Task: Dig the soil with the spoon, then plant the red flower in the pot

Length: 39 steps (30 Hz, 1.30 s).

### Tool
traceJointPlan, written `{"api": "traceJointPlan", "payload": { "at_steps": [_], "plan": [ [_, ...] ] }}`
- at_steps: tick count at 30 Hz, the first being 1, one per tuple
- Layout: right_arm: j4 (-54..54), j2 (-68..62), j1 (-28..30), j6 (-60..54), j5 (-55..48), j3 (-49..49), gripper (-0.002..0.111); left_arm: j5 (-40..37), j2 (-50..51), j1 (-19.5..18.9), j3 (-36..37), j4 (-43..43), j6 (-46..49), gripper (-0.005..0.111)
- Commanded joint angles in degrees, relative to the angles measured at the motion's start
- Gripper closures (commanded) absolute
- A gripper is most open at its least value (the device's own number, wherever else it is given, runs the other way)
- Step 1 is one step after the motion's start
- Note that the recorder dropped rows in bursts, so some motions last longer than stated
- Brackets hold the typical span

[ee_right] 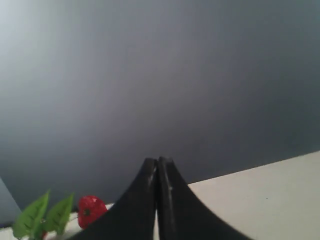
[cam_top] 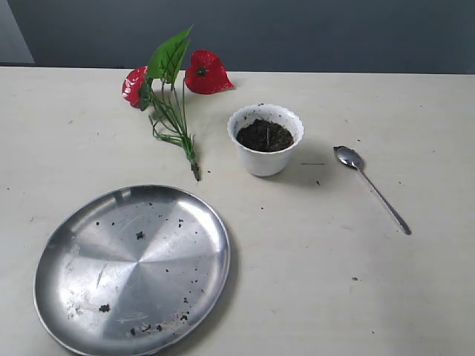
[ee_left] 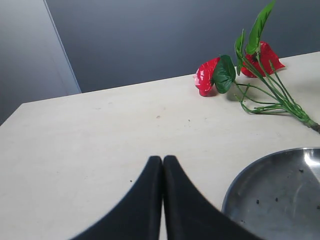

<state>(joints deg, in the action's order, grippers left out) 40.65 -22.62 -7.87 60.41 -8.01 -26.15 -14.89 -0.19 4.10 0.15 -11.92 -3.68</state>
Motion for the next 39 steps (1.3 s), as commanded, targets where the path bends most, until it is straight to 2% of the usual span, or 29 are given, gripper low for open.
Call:
{"api": "traceJointPlan", "payload": {
  "at_steps": [1,8,12,14,16,18,22,25,34,39],
  "plan": [
    [-0.8,-19.7,-5.2,-13.4,-6.4,-14.3,0.109,0.4,0.2,0.1,-0.2,0.3,-0.2,0.105],
    [-5.1,-50.2,-12.1,-26.6,-26.3,-36.1,0.109,0.4,0.2,0.1,-0.2,0.3,-0.2,0.105],
    [-18.0,-63.7,-12.5,-41.5,-38.8,-45.1,0.109,0.4,0.2,0.1,-0.2,0.3,-0.2,0.105],
    [-24.0,-68.7,-12.5,-49.0,-42.0,-47.4,0.109,0.4,0.2,0.1,-0.2,0.3,-0.2,0.105],
    [-29.0,-73.0,-12.5,-55.6,-42.2,-47.8,0.109,0.4,0.2,0.1,-0.2,0.3,-0.2,0.105],
    [-30.6,-76.7,-12.5,-57.5,-41.7,-47.8,0.103,0.4,0.2,0.1,-0.2,0.3,-0.2,0.105],
    [-30.6,-82.4,-12.4,-57.5,-43.3,-47.8,0.078,0.4,0.2,0.1,-0.2,0.3,-0.2,0.105],
    [-30.7,-85.9,-12.1,-57.5,-44.1,-47.8,0.068,0.4,0.2,0.1,-0.2,0.3,-0.2,0.105],
    [-27.5,-92.1,-11.0,-57.8,-43.6,-47.8,0.069,0.4,0.2,0.1,-0.2,0.3,-0.2,0.105],
    [-34.0,-92.2,-4.5,-61.4,-41.6,-47.8,0.069,0.4,0.2,0.1,-0.2,0.3,-0.2,0.105]
  ]
}}
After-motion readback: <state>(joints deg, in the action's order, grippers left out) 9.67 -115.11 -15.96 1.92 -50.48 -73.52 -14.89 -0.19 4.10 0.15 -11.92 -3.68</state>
